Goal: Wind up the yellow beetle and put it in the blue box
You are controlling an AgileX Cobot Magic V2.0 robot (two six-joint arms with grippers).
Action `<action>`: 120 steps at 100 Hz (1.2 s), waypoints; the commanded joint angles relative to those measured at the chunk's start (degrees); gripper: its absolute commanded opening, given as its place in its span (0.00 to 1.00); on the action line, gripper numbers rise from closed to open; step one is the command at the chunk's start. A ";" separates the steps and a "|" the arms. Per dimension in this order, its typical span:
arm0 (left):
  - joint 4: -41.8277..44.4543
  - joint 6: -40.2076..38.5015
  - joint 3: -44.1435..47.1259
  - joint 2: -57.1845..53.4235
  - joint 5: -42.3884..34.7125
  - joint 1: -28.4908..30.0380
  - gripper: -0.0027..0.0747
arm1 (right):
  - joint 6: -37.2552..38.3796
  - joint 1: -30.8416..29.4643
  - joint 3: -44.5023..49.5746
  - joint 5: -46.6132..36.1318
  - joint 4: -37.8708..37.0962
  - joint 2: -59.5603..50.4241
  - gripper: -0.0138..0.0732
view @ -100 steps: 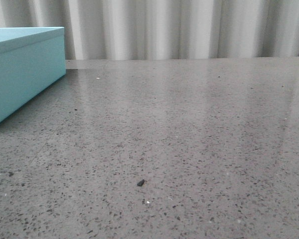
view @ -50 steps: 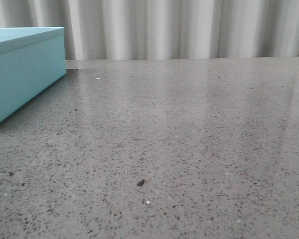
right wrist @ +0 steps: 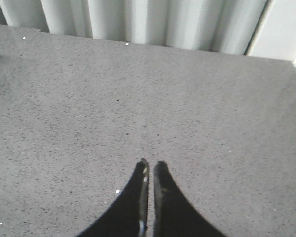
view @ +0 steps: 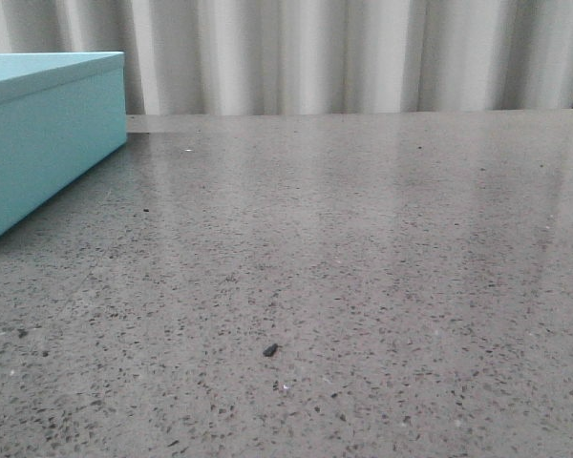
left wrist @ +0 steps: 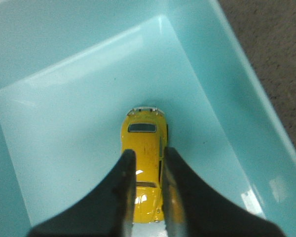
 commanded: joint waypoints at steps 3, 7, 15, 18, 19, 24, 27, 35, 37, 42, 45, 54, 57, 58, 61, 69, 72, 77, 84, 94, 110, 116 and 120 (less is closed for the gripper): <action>-3.33 -0.77 -1.95 -5.60 -2.94 0.04 0.01 | -0.55 -0.08 3.42 -8.06 -2.56 -5.23 0.09; -4.10 -0.77 -1.95 -6.66 -3.21 0.04 0.01 | -0.55 -0.08 5.57 -9.90 -2.60 -7.29 0.09; -5.22 -0.77 -1.95 -8.53 -3.49 0.04 0.01 | -0.55 -0.08 9.50 -13.31 -2.60 -10.97 0.09; -5.22 -0.77 -1.95 -9.19 -3.49 0.04 0.01 | -0.55 -0.08 11.20 -14.18 -2.60 -12.51 0.09; -5.22 -0.77 -1.95 -9.57 -3.49 0.04 0.01 | -0.55 -0.08 11.52 -14.56 -2.60 -12.81 0.09; -5.70 -0.77 -1.65 -11.12 -3.73 0.04 0.01 | -0.55 -0.08 13.81 -15.90 -2.60 -14.91 0.09; -6.22 -0.77 -1.32 -11.99 -4.21 0.04 0.01 | -0.55 -0.08 15.39 -16.67 -2.65 -16.32 0.09; -6.78 -0.77 -0.12 -14.54 -6.03 0.04 0.01 | -0.55 -0.08 18.75 -18.99 -2.74 -19.22 0.09; -6.78 -0.77 0.35 -15.31 -6.60 0.04 0.01 | -0.55 -0.08 19.66 -19.66 -2.74 -19.96 0.09; -6.78 -0.77 1.83 -17.23 -8.11 0.04 0.01 | -0.55 -0.08 21.78 -21.21 -3.16 -21.56 0.09; -6.78 -0.77 3.15 -18.74 -9.03 0.04 0.01 | -0.55 -0.08 22.96 -22.07 -3.49 -22.43 0.09; -6.96 -0.77 7.63 -23.08 -12.10 0.04 0.01 | -0.55 -0.08 26.22 -23.62 -4.38 -25.06 0.09; -7.00 -0.77 9.35 -24.60 -13.15 0.04 0.01 | -0.55 -0.08 27.08 -23.86 -4.81 -25.81 0.09; -7.00 -0.77 9.81 -25.00 -13.70 0.04 0.01 | -0.55 -0.08 27.50 -24.02 -4.92 -26.17 0.09; -7.15 -0.77 12.28 -27.04 -14.95 0.04 0.01 | -0.55 -0.08 28.36 -24.25 -5.41 -26.90 0.09; -7.15 -0.77 18.38 -31.89 -19.11 0.04 0.01 | -0.55 -0.08 30.72 -24.30 -7.03 -28.83 0.09; -7.15 -0.77 20.75 -33.71 -21.13 0.04 0.01 | -0.55 -0.08 31.47 -24.30 -7.50 -29.64 0.09; -7.73 -0.77 24.91 -37.11 -23.65 0.04 0.01 | -0.55 -0.08 32.65 -24.30 -7.79 -30.69 0.09; -10.06 -0.77 30.96 -41.90 -27.73 0.04 0.01 | 0.12 -0.08 34.27 -24.92 -7.79 -32.22 0.09; -12.30 -0.77 40.04 -49.62 -34.58 0.04 0.01 | 1.49 -0.08 36.74 -28.34 -7.79 -34.47 0.09; -12.28 -0.77 52.42 -61.15 -44.07 0.04 0.01 | 2.20 -0.08 41.04 -33.50 -7.79 -37.24 0.09; -12.28 -0.77 55.93 -64.99 -46.31 0.04 0.01 | 2.29 -0.08 42.16 -33.50 -7.79 -37.71 0.09; -12.28 -0.77 58.34 -67.78 -47.32 0.04 0.01 | 2.43 -0.08 42.67 -33.66 -7.79 -38.00 0.09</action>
